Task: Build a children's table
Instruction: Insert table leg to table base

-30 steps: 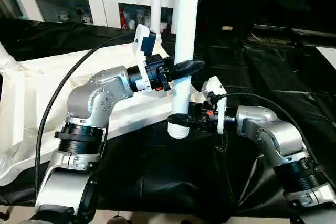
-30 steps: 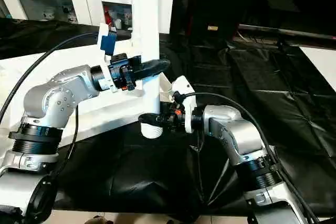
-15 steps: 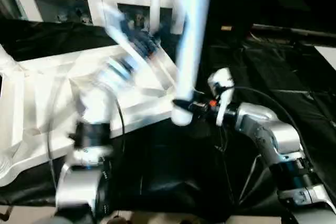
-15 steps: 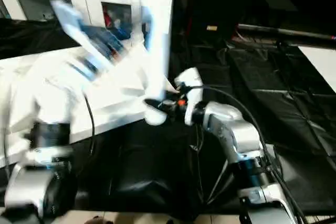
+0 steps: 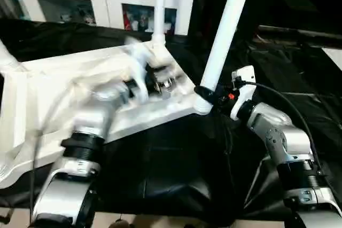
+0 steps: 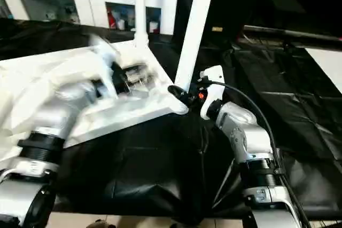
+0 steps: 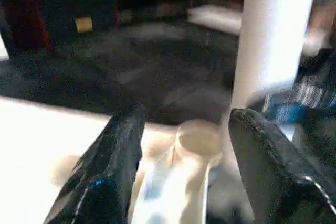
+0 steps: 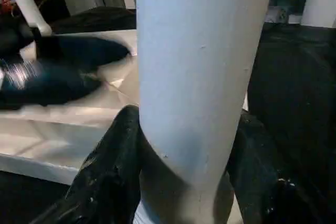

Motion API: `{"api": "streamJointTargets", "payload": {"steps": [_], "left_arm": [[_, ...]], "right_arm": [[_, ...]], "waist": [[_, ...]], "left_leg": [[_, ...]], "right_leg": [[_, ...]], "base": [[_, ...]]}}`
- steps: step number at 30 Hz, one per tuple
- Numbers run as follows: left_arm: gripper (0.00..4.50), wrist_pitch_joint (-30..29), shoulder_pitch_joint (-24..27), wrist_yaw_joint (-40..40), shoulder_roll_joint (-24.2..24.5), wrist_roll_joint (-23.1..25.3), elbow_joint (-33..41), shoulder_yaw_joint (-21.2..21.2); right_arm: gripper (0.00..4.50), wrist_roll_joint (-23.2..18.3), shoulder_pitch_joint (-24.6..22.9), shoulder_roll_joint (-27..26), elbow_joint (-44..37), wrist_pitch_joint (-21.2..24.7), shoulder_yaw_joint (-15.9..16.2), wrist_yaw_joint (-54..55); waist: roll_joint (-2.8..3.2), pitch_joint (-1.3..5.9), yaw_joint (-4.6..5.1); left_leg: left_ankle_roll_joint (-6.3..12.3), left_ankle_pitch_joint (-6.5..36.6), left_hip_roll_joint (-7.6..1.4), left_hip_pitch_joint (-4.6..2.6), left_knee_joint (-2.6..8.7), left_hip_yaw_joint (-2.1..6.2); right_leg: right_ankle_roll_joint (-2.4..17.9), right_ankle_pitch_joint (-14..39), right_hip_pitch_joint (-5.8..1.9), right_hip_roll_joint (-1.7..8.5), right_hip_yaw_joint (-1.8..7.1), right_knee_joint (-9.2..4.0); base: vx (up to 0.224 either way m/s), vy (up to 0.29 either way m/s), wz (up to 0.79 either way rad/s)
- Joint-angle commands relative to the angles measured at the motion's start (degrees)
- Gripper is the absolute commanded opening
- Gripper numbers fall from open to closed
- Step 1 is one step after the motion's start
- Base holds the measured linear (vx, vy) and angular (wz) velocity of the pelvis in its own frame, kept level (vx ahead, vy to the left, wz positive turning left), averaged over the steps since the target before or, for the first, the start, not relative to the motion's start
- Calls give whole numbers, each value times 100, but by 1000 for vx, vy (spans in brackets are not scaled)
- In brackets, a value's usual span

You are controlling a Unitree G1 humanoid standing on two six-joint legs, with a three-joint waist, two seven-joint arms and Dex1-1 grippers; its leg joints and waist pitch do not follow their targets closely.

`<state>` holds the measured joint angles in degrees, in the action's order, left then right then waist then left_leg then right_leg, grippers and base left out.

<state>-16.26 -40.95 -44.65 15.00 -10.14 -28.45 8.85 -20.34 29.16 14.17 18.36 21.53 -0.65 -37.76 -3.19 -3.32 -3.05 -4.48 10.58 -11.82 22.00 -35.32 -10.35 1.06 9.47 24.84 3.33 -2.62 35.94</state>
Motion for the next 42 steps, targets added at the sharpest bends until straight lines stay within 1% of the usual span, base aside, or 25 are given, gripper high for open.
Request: {"api": "streamJointTargets", "payload": {"steps": [1, 2, 3, 7, 9, 12, 14, 15, 16, 17, 19, 20, 22, 24, 25, 26, 28, 30, 31, 32, 33, 34, 36, 38, 42], "left_arm": [[290, 44, 151, -187, 176, 465, -22, 508], [290, 55, 193, -214, 205, 538, -25, 574], [290, 56, 233, -271, 237, 607, -38, 652], [290, -24, 307, -587, 260, 659, -86, 813], [261, -13, 333, -738, 240, 700, -181, 927], [251, 152, 249, -514, 214, 955, -465, 1078], [241, 148, 160, -358, 181, 1023, -628, 1079], [241, 186, 117, -300, 165, 1064, -697, 1067], [215, 215, 91, -266, 155, 1092, -739, 1060], [213, 222, 58, -233, 143, 1111, -787, 1044], [210, 185, 2, -220, 124, 1137, -877, 1029], [202, 158, -18, -239, 121, 1142, -907, 1034], [171, 116, -41, -316, 109, 1141, -945, 1026], [172, 114, -68, -402, 114, 1161, -1012, 1060], [167, 91, -70, -422, 119, 1163, -1023, 1068], [152, 67, -78, -457, 123, 1167, -1053, 1079], [128, 61, -79, -491, 130, 1175, -1069, 1091], [120, 14, -40, -641, 195, 1218, -1056, 1174], [104, -11, -4, -765, 255, 1270, -1057, 1251], [104, -13, 0, -782, 264, 1280, -1062, 1263], [83, -16, 5, -799, 272, 1291, -1066, 1274], [79, 1, 61, -896, 332, 1349, -1065, 1334], [75, -1, 112, -985, 367, 1348, -1034, 1344], [52, -11, 135, -1018, 379, 1337, -1008, 1336], [22, -175, 389, -1248, 505, 1223, -590, 1327]], "right_arm": [[187, 101, -4, 15, 19, -208, -4, 55], [187, 114, -12, 16, 29, -223, -10, 59], [187, 120, -21, 19, 60, -248, -36, 61], [187, 169, -41, 54, 140, -332, -61, 62], [187, 185, -51, 75, 153, -363, -71, 73], [187, 196, -57, 93, 145, -380, -91, 79], [187, 199, -59, 95, 132, -378, -94, 75], [187, 203, -61, 100, 129, -388, -91, 70], [187, 207, -64, 104, 127, -396, -89, 67], [187, 210, -69, 108, 120, -401, -88, 68], [187, 206, -82, 120, 102, -404, -97, 69], [187, 201, -94, 127, 86, -399, -107, 72], [187, 209, -114, 133, 76, -406, -126, 59], [187, 218, -124, 140, 86, -420, -137, 44], [187, 221, -125, 143, 90, -425, -139, 40], [187, 224, -125, 150, 97, -430, -142, 34], [187, 223, -123, 156, 104, -432, -144, 29], [187, 206, -84, 188, 129, -433, -173, 13], [187, 192, -51, 216, 153, -440, -195, 0], [187, 191, -47, 221, 157, -442, -197, -3], [187, 190, -43, 225, 162, -444, -200, -6], [187, 178, -20, 263, 198, -446, -216, -48], [187, 166, -11, 310, 225, -430, -214, -126], [187, 159, -17, 325, 225, -420, -210, -159], [187, 19, -66, 276, 271, -381, -269, -252]], "waist": [[37, 462, -4], [42, 461, -7], [25, 457, 4], [48, 454, -2], [57, 451, -16], [57, 446, -20], [47, 453, -20], [70, 452, -22], [60, 452, -15], [81, 451, -20], [65, 452, -12], [78, 455, -16], [68, 457, -8], [81, 461, -12], [78, 461, -12], [93, 459, -16], [80, 457, -9], [93, 456, -12], [85, 447, -4], [89, 451, -7], [81, 452, 1], [74, 455, 4], [67, 455, 5], [75, 451, 11], [73, 441, 23]], "left_leg": [[106, 577, -87, -78, 375, 14], [111, 592, -93, -83, 379, 17], [117, 606, -93, -82, 378, 12], [121, 670, -89, -93, 378, 3], [106, 708, -95, -101, 381, 2], [77, 807, -91, -101, 388, 5], [75, 772, -88, -87, 386, 15], [76, 781, -80, -95, 382, 7], [79, 826, -76, -95, 379, 8], [69, 836, -83, -94, 383, 18], [74, 835, -76, -89, 383, 13], [72, 834, -74, -92, 380, 14], [82, 835, -79, -90, 380, 17], [88, 821, -81, -89, 379, 19], [99, 809, -80, -85, 381, 20], [99, 807, -86, -91, 386, 25], [103, 862, -80, -91, 382, 17], [98, 878, -80, -94, 385, 21], [87, 920, -81, -95, 390, 21], [83, 922, -86, -98, 393, 25], [87, 916, -82, -93, 389, 21], [102, 901, -76, -88, 382, 17], [112, 865, -79, -85, 385, 21], [123, 878, -81, -83, 384, 17], [125, 950, -99, -92, 391, 20]], "right_leg": [[997, 771, -437, 351, 226, -386], [1011, 776, -432, 354, 226, -389], [1013, 790, -428, 347, 227, -391], [1103, 817, -417, 351, 231, -401], [1126, 848, -411, 357, 236, -405], [1072, 960, -409, 344, 230, -425], [1039, 938, -433, 359, 230, -417], [1041, 952, -421, 353, 233, -427], [1029, 1002, -421, 347, 229, -435], [1028, 1039, -425, 357, 228, -434], [1028, 1035, -424, 343, 223, -444], [1029, 1026, -423, 345, 224, -440], [1060, 995, -425, 346, 221, -439], [1084, 948, -427, 350, 223, -436], [1104, 906, -428, 346, 220, -430], [1128, 872, -424, 348, 217, -425], [1147, 886, -427, 348, 220, -436], [1142, 927, -428, 353, 220, -439], [1119, 1012, -424, 348, 217, -448], [1113, 1022, -425, 351, 217, -444], [1107, 1012, -428, 347, 221, -445], [1098, 1030, -433, 351, 222, -451], [1096, 1050, -435, 356, 220, -442], [1109, 1061, -427, 353, 222, -447], [1122, 1195, -412, 366, 220, -455]], "base": [[0, 0, 0], [0, 0, 0], [0, 0, 0], [0, 0, 0], [0, 0, 0], [0, 0, 0], [0, 0, 0], [0, 0, 0], [0, 0, 0], [0, 0, 0], [0, 0, 0], [0, 0, 0], [0, 0, 0], [0, 0, 0], [0, 0, 0], [0, 0, 0], [0, 0, 0], [0, 0, 0], [0, 0, 0], [0, 0, 0], [0, 0, 0], [0, 0, 0], [0, 0, 0], [0, 0, 0], [0, 0, 0]]}}
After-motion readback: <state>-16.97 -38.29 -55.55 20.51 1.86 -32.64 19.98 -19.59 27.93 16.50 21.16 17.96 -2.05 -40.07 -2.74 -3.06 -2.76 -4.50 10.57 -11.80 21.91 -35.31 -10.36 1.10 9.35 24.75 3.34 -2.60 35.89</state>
